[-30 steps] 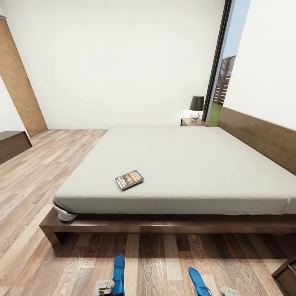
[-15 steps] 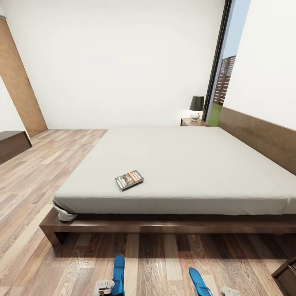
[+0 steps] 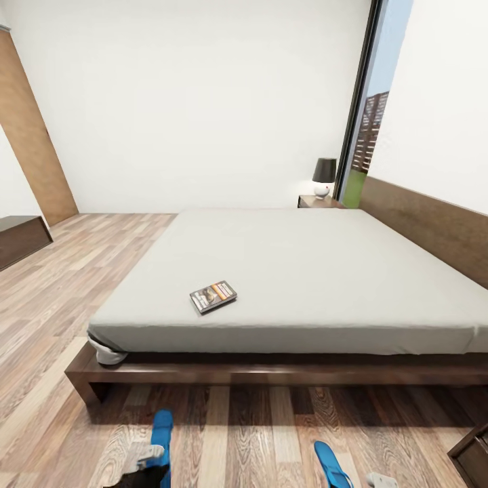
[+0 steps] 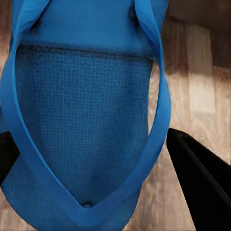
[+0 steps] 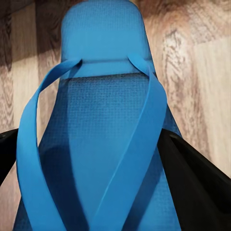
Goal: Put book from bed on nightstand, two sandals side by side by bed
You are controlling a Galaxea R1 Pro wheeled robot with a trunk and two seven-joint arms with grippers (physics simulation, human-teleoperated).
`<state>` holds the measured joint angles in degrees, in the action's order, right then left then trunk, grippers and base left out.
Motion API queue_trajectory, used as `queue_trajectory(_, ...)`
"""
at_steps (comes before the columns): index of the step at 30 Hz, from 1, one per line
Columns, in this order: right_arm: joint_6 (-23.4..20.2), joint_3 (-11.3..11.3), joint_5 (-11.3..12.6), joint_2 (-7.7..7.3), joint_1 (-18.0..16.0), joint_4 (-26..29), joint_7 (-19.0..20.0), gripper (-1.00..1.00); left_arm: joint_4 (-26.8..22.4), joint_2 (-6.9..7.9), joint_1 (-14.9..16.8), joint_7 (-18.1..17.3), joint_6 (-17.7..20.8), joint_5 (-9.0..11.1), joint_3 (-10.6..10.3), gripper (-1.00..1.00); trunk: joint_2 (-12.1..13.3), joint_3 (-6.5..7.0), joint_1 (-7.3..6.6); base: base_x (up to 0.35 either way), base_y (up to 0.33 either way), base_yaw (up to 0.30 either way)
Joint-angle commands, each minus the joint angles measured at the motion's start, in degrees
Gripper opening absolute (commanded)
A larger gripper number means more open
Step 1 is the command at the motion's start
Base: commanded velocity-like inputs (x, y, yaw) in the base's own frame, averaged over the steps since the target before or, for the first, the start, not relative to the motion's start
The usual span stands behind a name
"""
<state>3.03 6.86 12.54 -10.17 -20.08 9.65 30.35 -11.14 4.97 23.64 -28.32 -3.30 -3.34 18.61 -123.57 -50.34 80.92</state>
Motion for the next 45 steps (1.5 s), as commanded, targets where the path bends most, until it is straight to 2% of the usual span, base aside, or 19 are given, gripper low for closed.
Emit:
queue_trajectory(1,0.07,0.34,0.03,-0.01,-0.04,-0.09,0.26,-1.0,-1.54,-0.47,0.01,4.67,-0.13,-0.56,-0.33,-1.0,-0.02,-0.06,-0.01,0.0,0.0,0.0)
queue_trajectory(2,0.06,0.34,0.03,0.01,-0.05,-0.08,0.25,-1.0,-3.53,-1.62,0.01,11.39,0.0,-0.64,-0.42,-1.0,-0.02,-0.06,-0.01,0.0,0.0,0.0)
queue_trajectory(5,0.07,0.41,0.03,-0.02,-0.04,-0.09,0.24,-1.0,-5.56,-3.82,0.3,22.3,0.11,-1.03,-0.7,-1.0,-0.02,-0.06,-0.01,0.0,0.0,0.0)
queue_trajectory(7,0.06,0.42,0.03,-0.03,-0.05,-0.1,0.23,-1.0,-5.92,-4.55,0.69,26.94,0.14,-1.15,-0.87,-1.0,-0.02,-0.06,-0.01,0.0,0.0,0.0)
queue_trajectory(9,0.06,0.43,0.03,-0.03,-0.04,-0.08,0.24,-1.0,-6.09,-4.89,1.0,29.93,0.15,-1.63,-1.15,-1.0,-0.02,-0.06,-0.01,0.0,0.0,0.0)
queue_trajectory(11,0.05,0.43,0.03,-0.03,-0.04,-0.09,0.24,-1.0,-6.07,-4.95,1.07,30.8,0.15,-2.76,-1.34,-1.0,-0.02,-0.06,-0.01,0.0,0.0,0.0)
queue_trajectory(16,-0.03,0.49,0.03,-0.03,-0.02,-0.07,0.29,-1.0,-5.64,-4.52,1.14,33.09,-0.09,-9.01,-2.03,-1.0,-0.02,-0.06,-0.01,0.0,0.0,0.0)
queue_trajectory(18,-0.13,0.69,0.03,-0.05,-0.04,-0.06,0.36,-1.0,-5.52,-4.11,1.1,33.31,-0.32,-9.8,-2.07,-1.0,-0.02,-0.06,-0.01,0.0,0.0,0.0)
queue_trajectory(21,-0.25,0.74,0.06,-0.93,-0.05,-0.06,0.74,-1.0,-5.48,-3.95,0.84,33.33,-1.28,-9.86,-1.94,-1.0,-0.02,-0.06,-0.01,0.0,0.0,0.0)
queue_trajectory(23,-0.44,0.85,0.17,-2.42,-0.05,0.12,1.08,-1.0,-5.44,-3.92,0.78,33.27,-3.31,-9.73,-1.8,-1.0,-0.02,-0.06,-0.01,0.0,0.0,0.0)
queue_trajectory(25,-1.8,0.89,0.31,-6.21,-0.05,0.61,2.93,-1.0,-5.41,-3.95,0.73,33.25,-4.48,-9.68,-1.79,-1.0,-0.02,-0.06,-0.01,0.0,0.0,0.0)
queue_trajectory(27,-6.95,0.95,0.36,-8.83,-0.05,1.13,5.34,-1.0,-5.4,-4.08,0.72,33.25,-4.86,-9.67,-1.81,-1.0,-0.02,-0.06,-0.01,0.0,0.0,0.0)
queue_trajectory(29,-12.22,1.16,0.37,-9.82,-0.05,3.68,7.53,-1.0,-5.39,-4.15,0.71,33.25,-4.99,-9.67,-1.82,-1.0,-0.02,-0.06,-0.01,0.0,0.0,0.0)
queue_trajectory(32,-17.41,1.3,0.45,-10.17,-0.05,9.19,11.03,-1.0,-5.38,-4.22,0.71,33.24,-5.02,-9.66,-1.82,-1.0,-0.02,-0.06,-0.01,0.0,0.0,0.0)
queue_trajectory(34,-20.16,1.78,0.46,-10.25,-0.05,10.57,14.26,-1.0,-5.36,-4.29,0.7,33.24,-4.95,-9.66,-1.83,-1.0,-0.02,-0.06,-0.01,0.0,0.0,0.0)
queue_trajectory(35,-21.28,2.5,0.45,-10.24,-0.05,11.01,18.11,-1.0,-5.06,-4.31,0.64,33.24,-4.87,-9.63,-1.83,-1.0,-0.02,-0.06,-0.01,0.0,0.0,0.0)
queue_trajectory(38,-22.18,3.47,0.38,-10.23,-0.05,10.92,25.79,-1.0,-2.7,-4.33,0.49,33.24,-4.8,-9.65,-1.81,-1.0,-0.02,-0.06,-0.01,0.0,0.0,0.0)
queue_trajectory(41,-22.19,3.63,0.34,-10.23,-0.05,10.79,27.81,-1.0,-1.82,-4.43,0.46,33.28,-4.79,-9.66,-1.82,-1.0,-0.02,-0.06,-0.01,0.0,0.0,0.0)
queue_trajectory(45,-21.85,3.67,0.25,-10.23,-0.05,10.75,28.26,-1.0,-1.55,-4.62,0.45,33.4,-4.78,-9.66,-1.9,-1.0,-0.02,-0.06,-0.01,0.0,0.0,0.0)
